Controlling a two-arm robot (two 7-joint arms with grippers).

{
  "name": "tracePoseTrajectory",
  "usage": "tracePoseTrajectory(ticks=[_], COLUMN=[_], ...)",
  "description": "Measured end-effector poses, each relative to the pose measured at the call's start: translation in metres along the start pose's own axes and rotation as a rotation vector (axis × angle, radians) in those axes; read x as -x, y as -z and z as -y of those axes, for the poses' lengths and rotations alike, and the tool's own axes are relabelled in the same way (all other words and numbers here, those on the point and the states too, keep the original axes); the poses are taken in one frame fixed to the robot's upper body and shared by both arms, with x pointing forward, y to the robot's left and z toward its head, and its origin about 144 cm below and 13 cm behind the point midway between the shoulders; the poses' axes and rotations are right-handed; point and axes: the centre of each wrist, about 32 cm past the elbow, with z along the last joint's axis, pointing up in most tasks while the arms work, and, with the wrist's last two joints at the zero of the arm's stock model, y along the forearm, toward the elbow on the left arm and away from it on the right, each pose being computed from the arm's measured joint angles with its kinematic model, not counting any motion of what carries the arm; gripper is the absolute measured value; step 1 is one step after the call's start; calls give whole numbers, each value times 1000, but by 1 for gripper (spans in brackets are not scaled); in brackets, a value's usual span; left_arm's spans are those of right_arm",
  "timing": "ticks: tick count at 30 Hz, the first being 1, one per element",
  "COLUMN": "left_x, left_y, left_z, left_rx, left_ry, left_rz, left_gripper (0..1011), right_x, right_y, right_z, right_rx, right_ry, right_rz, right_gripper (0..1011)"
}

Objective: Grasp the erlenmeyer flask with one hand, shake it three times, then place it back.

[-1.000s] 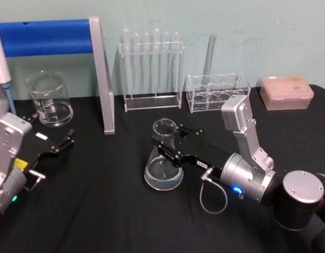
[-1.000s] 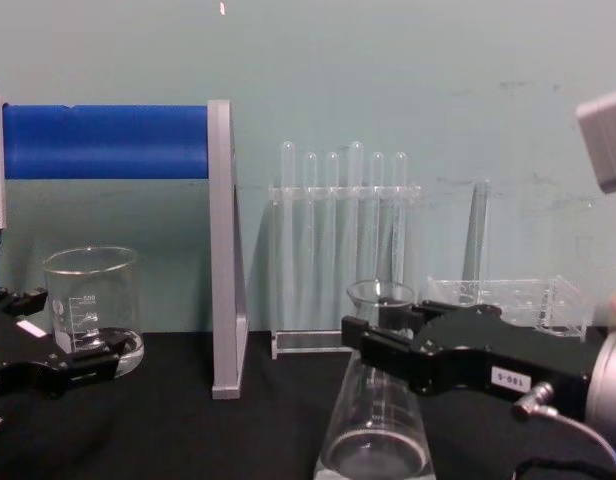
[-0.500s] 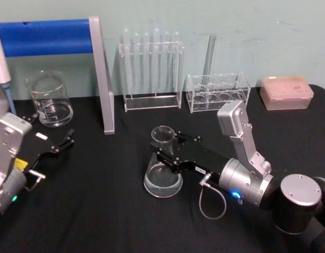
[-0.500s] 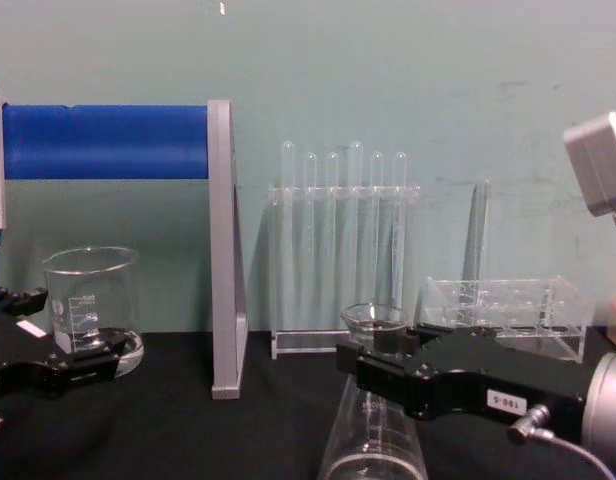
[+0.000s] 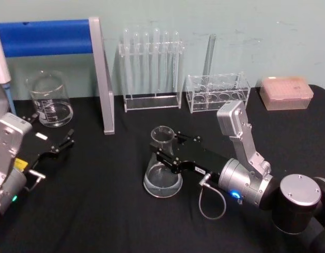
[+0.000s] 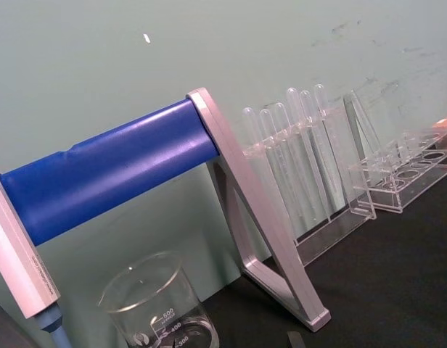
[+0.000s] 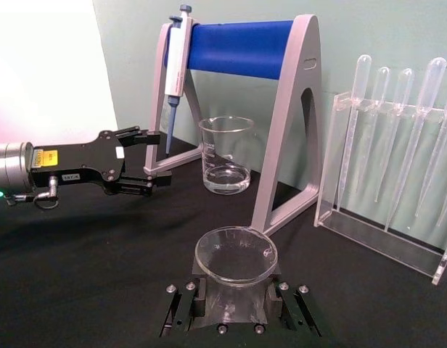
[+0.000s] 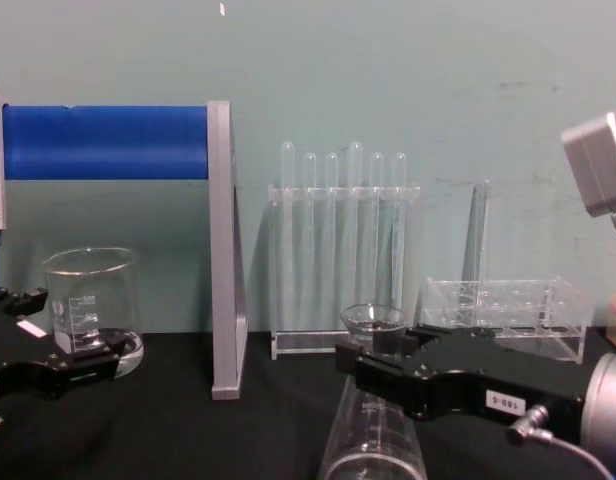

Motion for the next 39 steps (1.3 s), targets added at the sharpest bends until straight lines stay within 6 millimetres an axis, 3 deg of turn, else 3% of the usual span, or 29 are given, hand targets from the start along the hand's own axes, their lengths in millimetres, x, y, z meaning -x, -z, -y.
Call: tracePoseTrajectory(ticks=[6, 11, 23, 31, 39], left_x=[0, 0, 0, 0, 0], left_y=[0, 0, 0, 0, 0], left_z=[0, 0, 0, 0, 0], left_rx=[0, 0, 0, 0, 0], left_ry=[0, 0, 0, 0, 0], left_rz=[0, 0, 0, 0, 0], left_gripper=[1001, 1001, 1001, 1001, 1001], right_x=[0, 0, 0, -4, -15], right_y=[0, 0, 0, -3, -8], right_z=[0, 0, 0, 6, 35], right_rx=[4, 4, 3, 2, 47], right_ry=[1, 1, 2, -17, -65], right_rz=[-1, -1, -1, 8, 41], right_gripper=[496, 679, 994, 1000, 1000])
